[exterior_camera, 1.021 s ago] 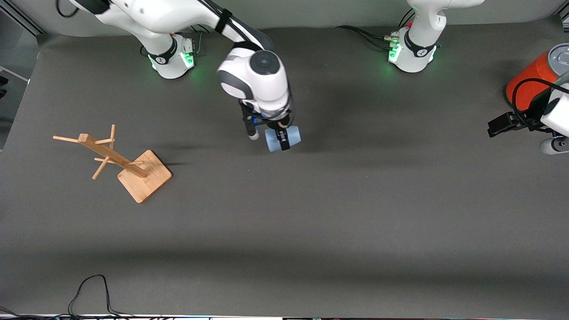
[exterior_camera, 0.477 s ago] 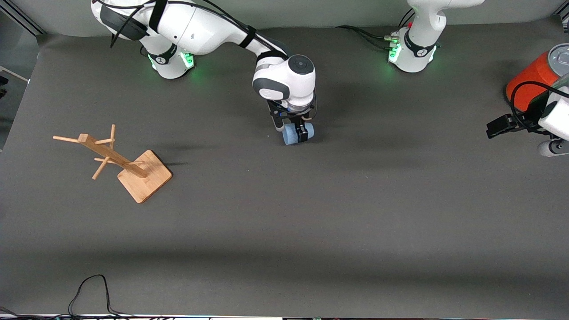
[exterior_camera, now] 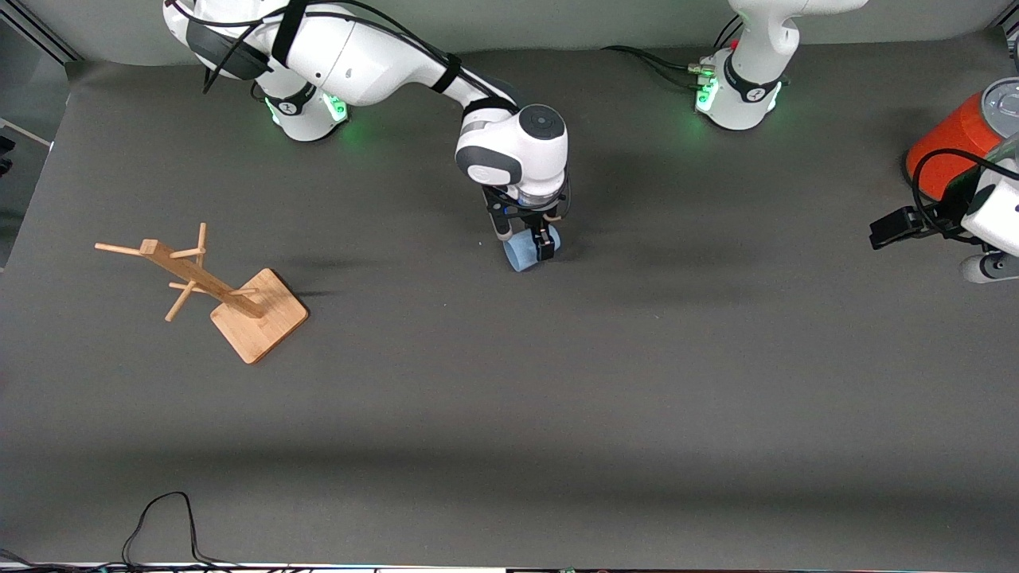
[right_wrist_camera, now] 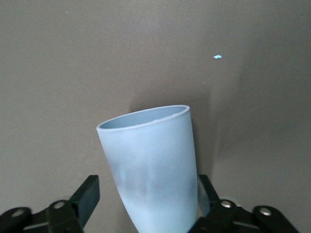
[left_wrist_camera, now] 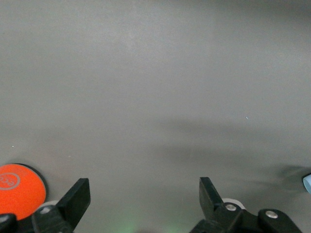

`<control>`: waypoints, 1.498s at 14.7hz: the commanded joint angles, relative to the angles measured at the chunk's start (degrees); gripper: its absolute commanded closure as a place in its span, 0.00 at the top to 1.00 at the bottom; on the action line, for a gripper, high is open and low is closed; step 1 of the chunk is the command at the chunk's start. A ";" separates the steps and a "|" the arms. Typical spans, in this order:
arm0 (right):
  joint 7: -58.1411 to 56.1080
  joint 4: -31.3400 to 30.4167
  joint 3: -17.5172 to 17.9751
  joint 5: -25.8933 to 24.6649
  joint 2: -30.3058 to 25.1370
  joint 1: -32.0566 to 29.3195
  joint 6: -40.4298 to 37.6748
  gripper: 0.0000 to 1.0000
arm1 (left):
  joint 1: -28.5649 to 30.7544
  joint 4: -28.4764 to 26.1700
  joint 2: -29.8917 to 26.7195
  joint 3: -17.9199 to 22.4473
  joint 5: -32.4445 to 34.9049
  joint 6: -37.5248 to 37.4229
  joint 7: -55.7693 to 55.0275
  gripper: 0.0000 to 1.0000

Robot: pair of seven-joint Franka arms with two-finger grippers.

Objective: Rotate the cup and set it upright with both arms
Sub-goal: 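Carry the blue cup with the right gripper to the table middle, then lower the cup onto its side and open the right gripper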

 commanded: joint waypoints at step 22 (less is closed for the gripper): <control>-88.23 2.08 -16.46 40.67 -39.08 -20.24 -25.00 1.00 | -10.48 1.60 3.26 -4.06 0.63 -0.05 -18.16 1.00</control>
